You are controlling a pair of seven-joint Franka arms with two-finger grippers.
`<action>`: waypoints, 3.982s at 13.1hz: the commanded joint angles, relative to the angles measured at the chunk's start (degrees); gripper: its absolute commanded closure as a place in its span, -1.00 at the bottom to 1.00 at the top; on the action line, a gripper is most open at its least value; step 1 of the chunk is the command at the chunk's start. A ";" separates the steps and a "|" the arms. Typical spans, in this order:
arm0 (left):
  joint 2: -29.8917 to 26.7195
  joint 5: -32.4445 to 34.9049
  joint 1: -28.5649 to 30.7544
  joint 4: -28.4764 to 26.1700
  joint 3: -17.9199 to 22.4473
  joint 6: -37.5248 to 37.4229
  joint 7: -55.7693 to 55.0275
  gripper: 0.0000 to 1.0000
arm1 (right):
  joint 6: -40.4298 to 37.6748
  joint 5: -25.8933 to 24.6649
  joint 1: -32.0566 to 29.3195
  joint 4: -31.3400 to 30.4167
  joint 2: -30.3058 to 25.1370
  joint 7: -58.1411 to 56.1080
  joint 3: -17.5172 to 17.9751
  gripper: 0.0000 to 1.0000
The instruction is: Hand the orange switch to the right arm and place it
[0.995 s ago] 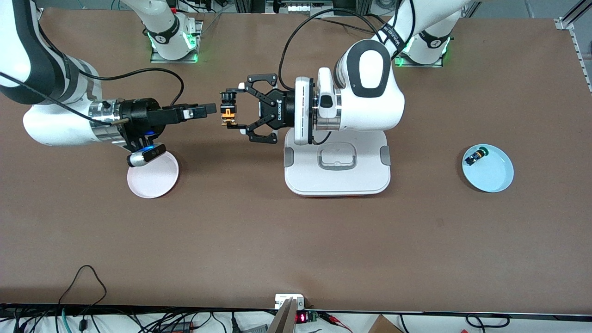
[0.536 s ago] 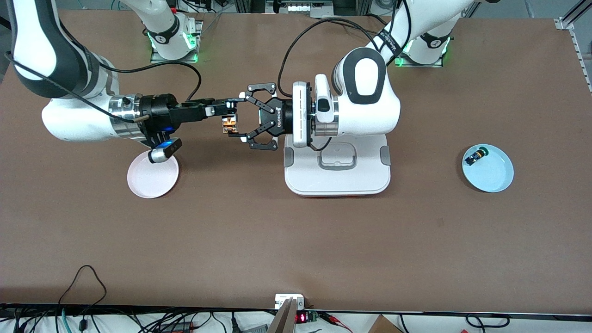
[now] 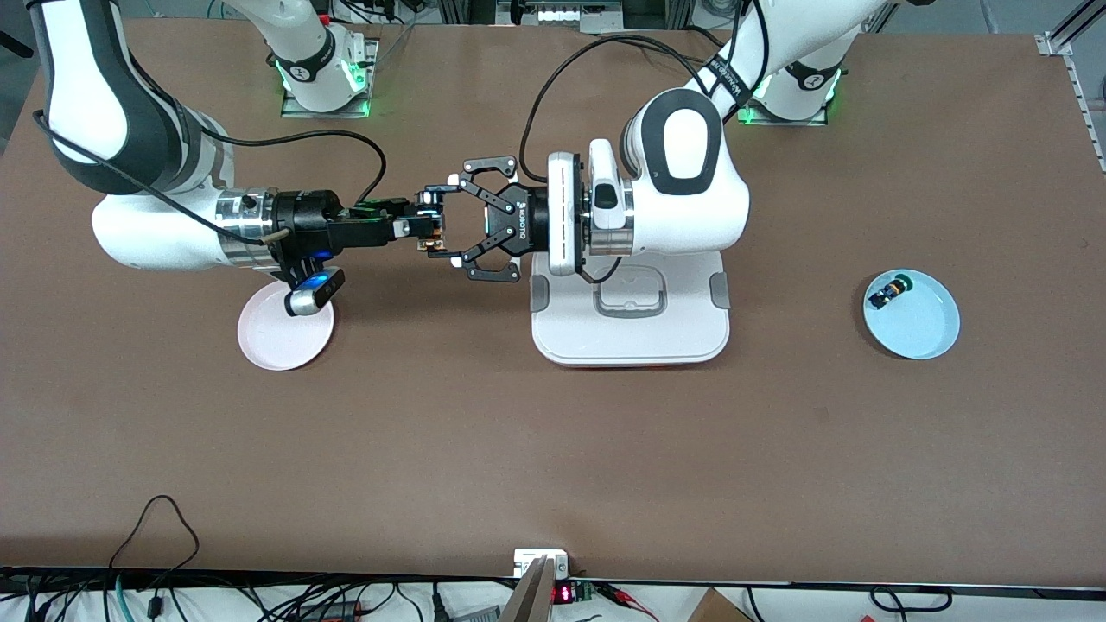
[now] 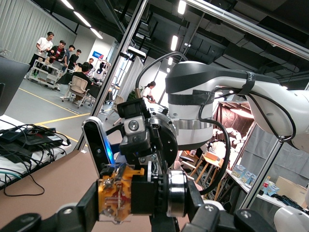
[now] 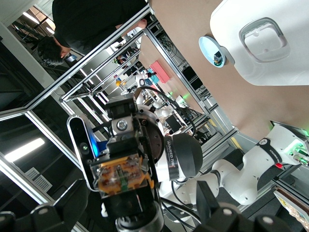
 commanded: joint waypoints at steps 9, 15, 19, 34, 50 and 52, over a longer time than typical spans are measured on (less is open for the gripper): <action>1.04 -1.20 -1.05 1.65 0.41 0.76 -1.28 0.82 | 0.13 4.47 -0.43 0.59 -0.48 -3.02 0.03 0.54; -6.49 -1.11 7.43 -7.10 2.34 0.68 -0.50 -1.00 | 0.13 3.86 -1.04 0.51 0.22 -8.55 -0.06 0.55; -12.84 -0.93 24.14 -23.79 2.34 -3.61 2.47 -1.00 | 1.18 -4.38 -2.10 0.51 0.58 -13.91 -0.06 0.59; -15.13 56.22 37.62 -33.25 19.30 2.96 -4.55 -1.00 | 6.27 -79.80 -9.47 -3.09 2.07 -53.69 -0.06 0.59; -30.32 96.79 21.63 -10.56 25.02 -46.16 -97.60 -1.00 | 38.45 -91.86 -13.88 -13.64 9.89 -87.39 1.60 0.58; -32.27 100.22 20.92 -11.27 25.02 -47.31 -99.29 -1.00 | 42.20 -91.86 -13.88 -16.17 10.24 -87.48 2.92 0.58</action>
